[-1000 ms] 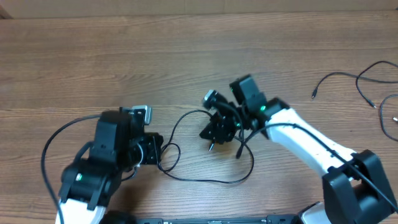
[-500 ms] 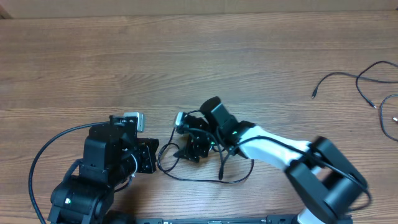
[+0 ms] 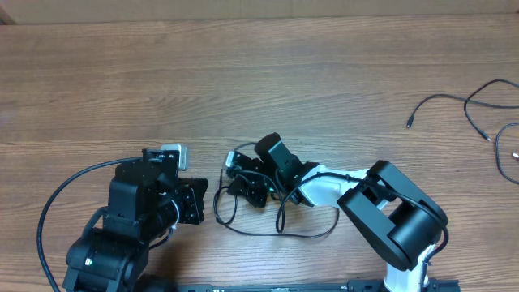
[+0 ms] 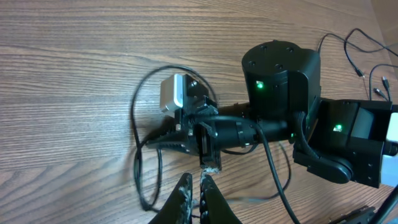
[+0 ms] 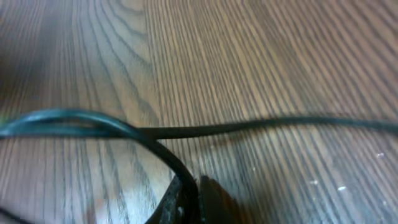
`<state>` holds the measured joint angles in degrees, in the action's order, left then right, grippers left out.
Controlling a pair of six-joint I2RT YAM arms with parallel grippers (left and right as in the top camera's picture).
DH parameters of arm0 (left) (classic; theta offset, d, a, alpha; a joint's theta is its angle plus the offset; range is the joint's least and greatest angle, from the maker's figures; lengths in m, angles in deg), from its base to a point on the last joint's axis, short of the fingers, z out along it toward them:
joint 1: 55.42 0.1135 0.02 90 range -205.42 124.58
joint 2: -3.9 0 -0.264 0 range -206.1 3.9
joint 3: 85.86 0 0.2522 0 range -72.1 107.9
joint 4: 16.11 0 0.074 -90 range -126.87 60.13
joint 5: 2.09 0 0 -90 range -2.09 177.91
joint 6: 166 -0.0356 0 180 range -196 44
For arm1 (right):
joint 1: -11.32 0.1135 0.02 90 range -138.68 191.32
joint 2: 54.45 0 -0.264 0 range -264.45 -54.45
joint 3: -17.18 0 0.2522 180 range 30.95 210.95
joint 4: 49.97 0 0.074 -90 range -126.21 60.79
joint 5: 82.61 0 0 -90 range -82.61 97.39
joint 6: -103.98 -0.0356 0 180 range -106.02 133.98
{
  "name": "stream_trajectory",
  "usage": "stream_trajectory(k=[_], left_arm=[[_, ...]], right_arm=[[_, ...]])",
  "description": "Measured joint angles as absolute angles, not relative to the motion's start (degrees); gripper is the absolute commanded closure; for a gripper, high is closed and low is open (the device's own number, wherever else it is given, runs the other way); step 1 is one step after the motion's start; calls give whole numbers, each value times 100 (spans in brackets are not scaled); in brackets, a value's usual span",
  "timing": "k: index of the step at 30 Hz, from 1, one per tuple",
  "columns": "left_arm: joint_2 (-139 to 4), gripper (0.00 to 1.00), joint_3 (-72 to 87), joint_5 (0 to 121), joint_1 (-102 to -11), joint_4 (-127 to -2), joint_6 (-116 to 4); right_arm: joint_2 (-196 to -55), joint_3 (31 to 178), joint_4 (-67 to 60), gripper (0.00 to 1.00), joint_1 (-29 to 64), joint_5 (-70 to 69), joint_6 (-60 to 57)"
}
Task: Untangle cables
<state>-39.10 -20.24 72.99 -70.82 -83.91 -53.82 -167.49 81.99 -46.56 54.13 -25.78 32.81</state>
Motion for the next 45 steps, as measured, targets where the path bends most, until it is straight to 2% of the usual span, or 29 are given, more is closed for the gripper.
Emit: stream_trajectory(k=[5,10,19,26,36,45], left_arm=[[-3910,94,-2026,7299,-7080,-8389,-5382],[-3910,94,-2026,7299,-7082,-8391,-5382],[-3910,94,-2026,7297,-7082,-8389,-5378],[-3910,92,-2026,7181,-7082,-8192,-5360],[-3910,91,-2026,7098,-7082,-8107,-5360],[-3910,90,-2026,7094,-7080,-8087,-5325]], right_arm=[[-16755,8197,-5198,96,5327,-2547,3097],[-16539,8230,-5088,96,4973,-2521,2955],[-14668,8383,-5119,96,3815,-1832,2901],[-14027,8431,-5243,96,2062,-875,2901],[-14027,8431,-5265,96,-786,-584,2901],[-14030,8593,-5514,96,-2961,-90,2649]])
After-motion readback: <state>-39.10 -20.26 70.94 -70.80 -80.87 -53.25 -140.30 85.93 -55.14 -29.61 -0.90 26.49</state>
